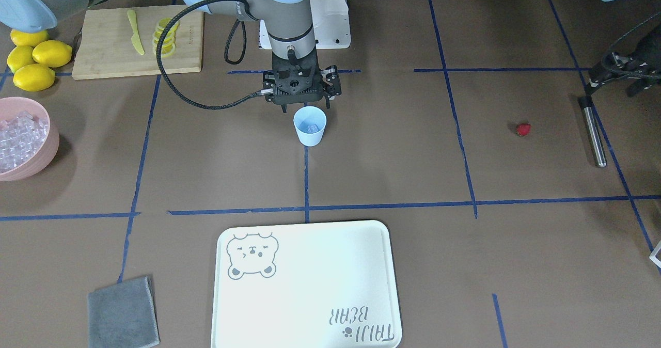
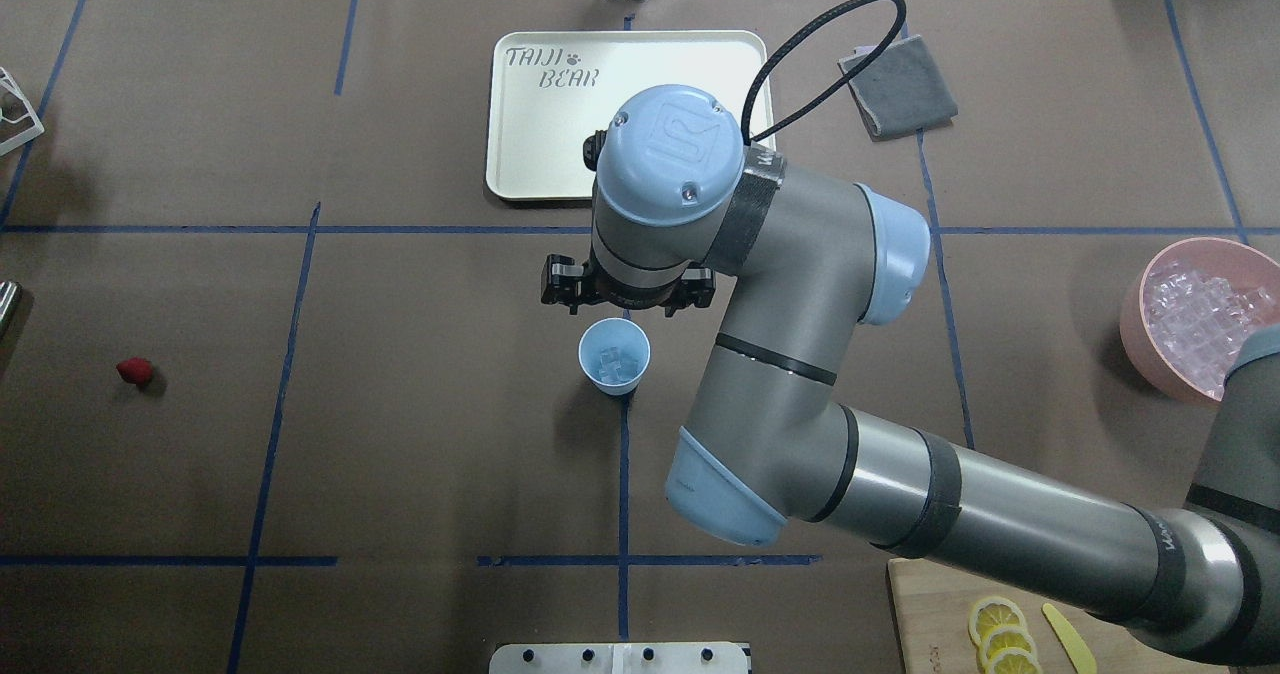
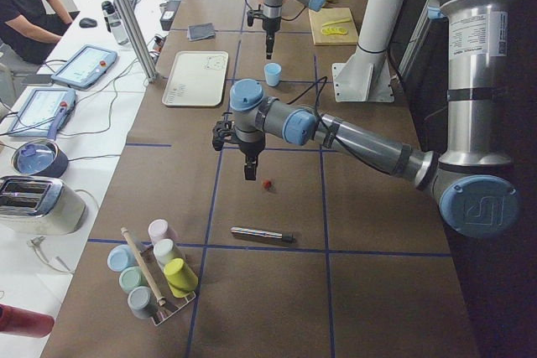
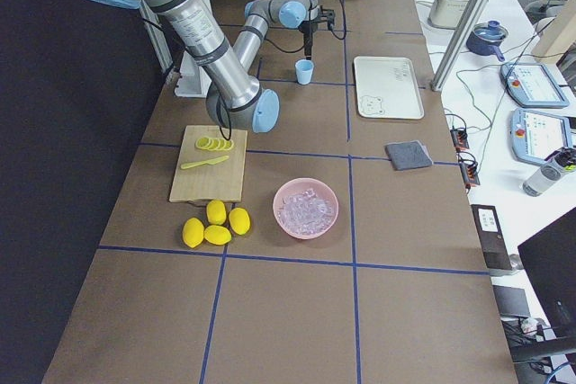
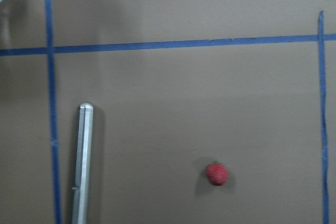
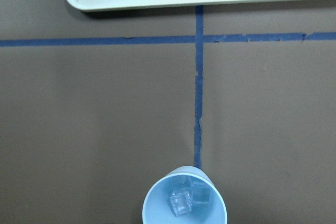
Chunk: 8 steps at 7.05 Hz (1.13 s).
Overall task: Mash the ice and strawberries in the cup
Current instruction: 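Raise the right gripper off the cup while the left gripper reaches the strawberry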
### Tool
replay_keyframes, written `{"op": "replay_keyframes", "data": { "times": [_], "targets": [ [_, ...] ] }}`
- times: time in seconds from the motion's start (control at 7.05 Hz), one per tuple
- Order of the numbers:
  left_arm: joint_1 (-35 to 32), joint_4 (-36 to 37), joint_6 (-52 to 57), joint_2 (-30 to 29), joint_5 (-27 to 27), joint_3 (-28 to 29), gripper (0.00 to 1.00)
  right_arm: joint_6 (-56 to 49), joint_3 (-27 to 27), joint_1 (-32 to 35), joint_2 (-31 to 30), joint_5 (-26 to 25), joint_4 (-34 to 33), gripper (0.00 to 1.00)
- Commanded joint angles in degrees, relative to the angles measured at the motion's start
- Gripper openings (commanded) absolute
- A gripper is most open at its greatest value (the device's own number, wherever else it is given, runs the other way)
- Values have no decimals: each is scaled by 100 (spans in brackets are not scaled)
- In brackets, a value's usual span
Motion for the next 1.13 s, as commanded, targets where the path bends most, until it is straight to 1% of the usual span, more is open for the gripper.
{"op": "replay_keyframes", "data": {
  "times": [0.0, 0.14, 0.28, 0.43, 0.57, 0.71, 0.99],
  "targets": [
    [664, -1056, -1139, 146, 451, 163, 100, -66, 224, 357, -37, 134, -123, 99],
    [945, -1748, -1578, 147, 628, 521, 100, -75, 259, 419, -81, 135, -124, 99],
    [1183, -2669, -1991, 147, 821, 1047, 100, -93, 295, 463, -107, 135, -124, 99],
    [1420, -3557, -2500, 129, 858, 1478, 100, -101, 452, 516, -264, 153, -124, 99],
    [1640, -3774, -2679, 129, 1094, 1587, 100, -128, 723, 595, -475, 214, -124, 99],
    [1842, -3785, -2742, 138, 1261, 1588, 100, -145, 874, 648, -616, 240, -124, 99],
    [2142, -3785, -2892, 138, 1577, 1632, 100, -145, 884, 701, -661, 241, -124, 99]
  ]
}}
